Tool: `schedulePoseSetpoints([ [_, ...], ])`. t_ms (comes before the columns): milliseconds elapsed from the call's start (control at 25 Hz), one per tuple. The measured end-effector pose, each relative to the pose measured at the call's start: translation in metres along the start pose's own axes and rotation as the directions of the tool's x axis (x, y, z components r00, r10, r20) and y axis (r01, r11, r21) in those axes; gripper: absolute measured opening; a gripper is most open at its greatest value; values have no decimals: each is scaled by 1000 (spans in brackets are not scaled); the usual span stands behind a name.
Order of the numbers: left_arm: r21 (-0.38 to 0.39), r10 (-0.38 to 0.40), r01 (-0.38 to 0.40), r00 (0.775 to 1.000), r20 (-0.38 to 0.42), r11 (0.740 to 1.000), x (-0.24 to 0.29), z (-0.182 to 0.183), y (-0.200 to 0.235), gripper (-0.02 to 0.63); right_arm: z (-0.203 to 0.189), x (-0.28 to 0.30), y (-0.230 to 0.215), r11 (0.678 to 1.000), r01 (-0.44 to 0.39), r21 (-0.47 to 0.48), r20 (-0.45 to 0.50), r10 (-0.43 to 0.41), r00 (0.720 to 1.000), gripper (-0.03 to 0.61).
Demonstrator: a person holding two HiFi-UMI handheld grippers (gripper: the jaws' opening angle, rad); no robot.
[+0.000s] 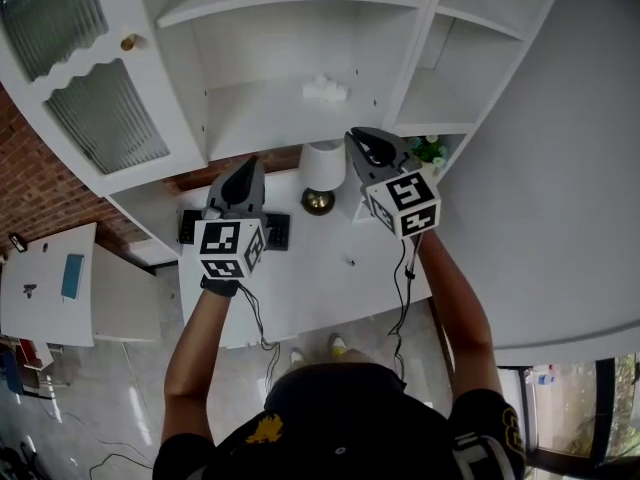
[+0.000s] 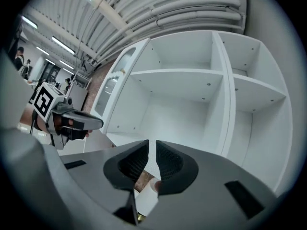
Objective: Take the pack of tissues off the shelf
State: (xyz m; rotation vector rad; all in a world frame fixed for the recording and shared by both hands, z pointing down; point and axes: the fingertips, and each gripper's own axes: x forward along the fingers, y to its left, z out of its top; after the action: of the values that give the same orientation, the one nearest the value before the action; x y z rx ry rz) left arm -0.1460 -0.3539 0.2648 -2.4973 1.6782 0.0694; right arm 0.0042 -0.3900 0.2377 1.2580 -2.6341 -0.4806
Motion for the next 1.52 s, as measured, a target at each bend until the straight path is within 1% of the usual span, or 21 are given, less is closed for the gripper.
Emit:
schedulePoseSetpoints([
  [40,0,-4,4,1000,-5,1000,6,1,1,18,0,6,-2,1000,-14,-10,-11,13,1000,44],
  [120,-6,-11,11,1000,-12,1000,18,4,4,18,-1,19,-7,999,-43,-18,-35,42,998,71],
  [200,-14,-21,21,1000,-20,1000,29,7,5,18,-1,33,-12,998,-63,-31,-59,61,996,132],
  [240,-15,-26,26,999,-24,1000,34,9,5,18,-2,39,-16,997,-67,-40,-71,64,995,149],
  [440,-13,-34,34,999,-25,999,54,18,8,18,-7,70,-28,996,-76,-53,-106,71,992,222],
  [560,-23,-35,35,999,-27,999,61,20,11,18,-15,85,-34,995,-76,-60,-132,68,989,239],
  [760,-25,-36,36,999,-34,999,68,18,16,18,-31,105,-49,997,-63,-53,-192,52,980,249],
  [880,-28,-38,37,998,-43,999,72,13,18,18,-45,118,-54,999,-49,-19,-241,43,969,249],
  [920,-31,-39,37,998,-43,999,74,12,19,18,-48,122,-55,999,-35,-13,-257,30,966,249],
  [1040,-38,-44,42,998,-41,998,78,10,20,18,-53,134,-63,998,47,-35,-299,-56,953,249],
  [1120,-40,-48,46,998,-40,998,80,9,19,18,-57,142,-68,996,84,-43,-330,-93,939,249],
  [1240,-41,-54,52,998,-35,998,80,10,18,18,-67,154,-72,995,93,-38,-371,-101,923,249],
  [1360,-39,-56,55,998,-29,998,79,10,18,18,-84,159,-74,993,116,-12,-409,-110,906,249],
  [1440,-36,-58,57,998,-26,998,77,11,19,18,-91,160,-75,992,123,-32,-428,-125,895,236],
  [1520,-32,-57,56,998,-21,998,76,11,22,18,-88,163,-76,987,130,-94,-424,-157,892,215],
])
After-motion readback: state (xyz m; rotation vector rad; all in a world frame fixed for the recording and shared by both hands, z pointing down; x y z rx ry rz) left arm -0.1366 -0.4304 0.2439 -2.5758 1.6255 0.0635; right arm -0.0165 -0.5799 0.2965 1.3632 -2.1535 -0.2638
